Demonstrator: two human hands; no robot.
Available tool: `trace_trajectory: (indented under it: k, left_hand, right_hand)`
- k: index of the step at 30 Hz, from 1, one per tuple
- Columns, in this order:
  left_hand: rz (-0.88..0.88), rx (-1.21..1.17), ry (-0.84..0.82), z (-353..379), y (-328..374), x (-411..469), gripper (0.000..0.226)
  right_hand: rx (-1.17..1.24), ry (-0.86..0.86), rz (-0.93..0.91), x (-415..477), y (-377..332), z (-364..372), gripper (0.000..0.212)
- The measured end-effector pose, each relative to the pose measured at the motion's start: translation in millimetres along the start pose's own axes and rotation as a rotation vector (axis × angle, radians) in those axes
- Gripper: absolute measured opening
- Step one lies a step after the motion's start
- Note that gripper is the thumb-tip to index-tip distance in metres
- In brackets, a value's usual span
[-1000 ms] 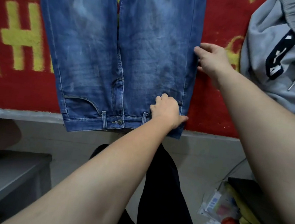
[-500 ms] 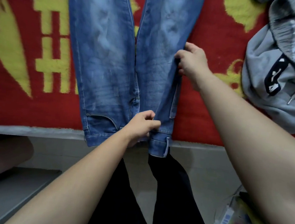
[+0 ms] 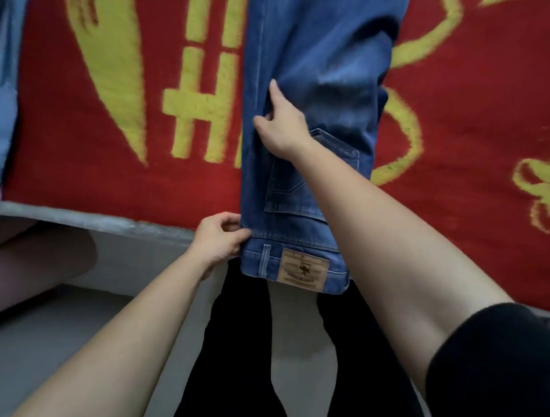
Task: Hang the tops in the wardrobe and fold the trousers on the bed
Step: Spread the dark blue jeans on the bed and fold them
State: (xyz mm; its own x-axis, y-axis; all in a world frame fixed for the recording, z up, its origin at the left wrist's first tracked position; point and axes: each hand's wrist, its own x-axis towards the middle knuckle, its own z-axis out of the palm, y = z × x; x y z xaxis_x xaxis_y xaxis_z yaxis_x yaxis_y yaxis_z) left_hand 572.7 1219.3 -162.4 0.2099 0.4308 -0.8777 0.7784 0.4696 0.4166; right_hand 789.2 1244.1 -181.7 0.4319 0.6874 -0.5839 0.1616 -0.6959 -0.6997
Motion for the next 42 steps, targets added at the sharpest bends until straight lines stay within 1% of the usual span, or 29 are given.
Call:
trace_trajectory:
  k: [2,4,6,7,9,11,12,13,14,15,17,19,22,24,26,29,31,32,33,35,38,40,42]
  left_hand:
    - [0.015,-0.008,-0.003,-1.2,-12.3,11.5,0.018]
    - [0.035,0.031,0.008,-3.7,-17.9,18.2,0.021]
    - [0.037,0.082,0.005,-6.7,-21.5,22.1,0.019]
    - [0.033,0.108,-0.007,-7.5,-22.5,23.8,0.017]
    - [0.02,0.193,-0.022,-7.0,-17.7,23.8,0.013]
    - [0.056,0.422,-0.035,-9.6,-6.5,23.8,0.013]
    - [0.093,0.556,-0.037,-12.3,1.9,23.8,0.017]
    - [0.13,0.627,-0.025,-15.4,11.1,25.3,0.022]
    - [0.164,0.619,-0.012,-18.3,21.5,28.5,0.025]
    - [0.196,0.542,0.003,-20.7,34.8,32.9,0.027]
    - [0.262,0.357,0.073,-23.1,71.0,46.6,0.028]
    - [0.363,0.299,0.141,-20.9,113.1,68.5,0.031]
    - [0.467,0.395,0.201,-13.7,168.9,103.5,0.037]
    - [0.483,0.535,0.217,-11.5,189.9,123.6,0.031]
    - [0.49,0.606,0.238,-14.2,194.3,135.5,0.022]
    - [0.461,0.527,0.266,-21.8,180.5,135.8,0.022]
    - [0.409,0.512,0.239,-28.1,173.6,137.1,0.022]
    - [0.375,0.524,0.199,-31.7,176.0,140.6,0.019]
    - [0.342,0.528,0.146,-35.6,182.8,144.8,0.017]
    - [0.326,0.49,0.053,-41.6,204.0,156.2,0.022]
    - [0.391,0.355,-0.003,-45.5,239.3,168.9,0.019]
    - [0.35,0.221,-0.071,-42.4,250.1,175.5,0.018]
    - [0.312,0.13,-0.094,-37.1,249.1,178.2,0.018]
  right_hand:
    - [-0.045,0.008,0.022,3.0,12.0,13.0,0.08]
    - [0.047,0.052,0.031,4.0,17.8,18.1,0.081]
    - [0.138,0.055,0.03,3.2,20.2,18.8,0.08]
    - [0.108,0.032,0.011,2.1,20.5,18.2,0.08]
    - [-0.025,-0.058,-0.019,2.5,18.8,13.6,0.08]
    - [-0.084,-0.151,0.0,7.9,14.8,2.9,0.077]
    - [-0.079,-0.18,0.021,11.4,12.4,-4.0,0.073]
    - [-0.07,-0.189,0.032,14.6,10.3,-11.4,0.066]
    - [-0.061,-0.17,0.032,18.4,8.9,-18.7,0.059]
    - [-0.048,-0.121,0.03,22.8,8.7,-26.1,0.053]
    - [0.006,0.029,0.033,34.3,8.1,-41.6,0.047]
    - [0.135,0.177,0.055,51.5,4.4,-57.0,0.044]
    - [0.313,0.357,0.083,80.9,-7.1,-77.6,0.04]
    - [0.337,0.426,0.107,99.5,-14.4,-86.6,0.041]
    - [0.301,0.456,0.133,114.6,-22.1,-91.1,0.043]
    - [0.215,0.472,0.161,125.8,-32.9,-93.1,0.037]
    - [0.115,0.422,0.171,130.5,-39.9,-92.8,0.019]
    - [0.062,0.387,0.184,133.6,-43.4,-93.5,0.01]
    - [0.021,0.362,0.202,137.2,-47.0,-95.5,0.011]
    - [-0.064,0.36,0.231,147.7,-55.3,-103.3,0.016]
    - [-0.216,0.504,0.156,172.8,-67.4,-120.1,0.027]
    - [-0.251,0.585,0.097,191.4,-76.0,-129.6,0.034]
    - [-0.318,0.583,0.088,208.6,-81.7,-133.9,0.035]
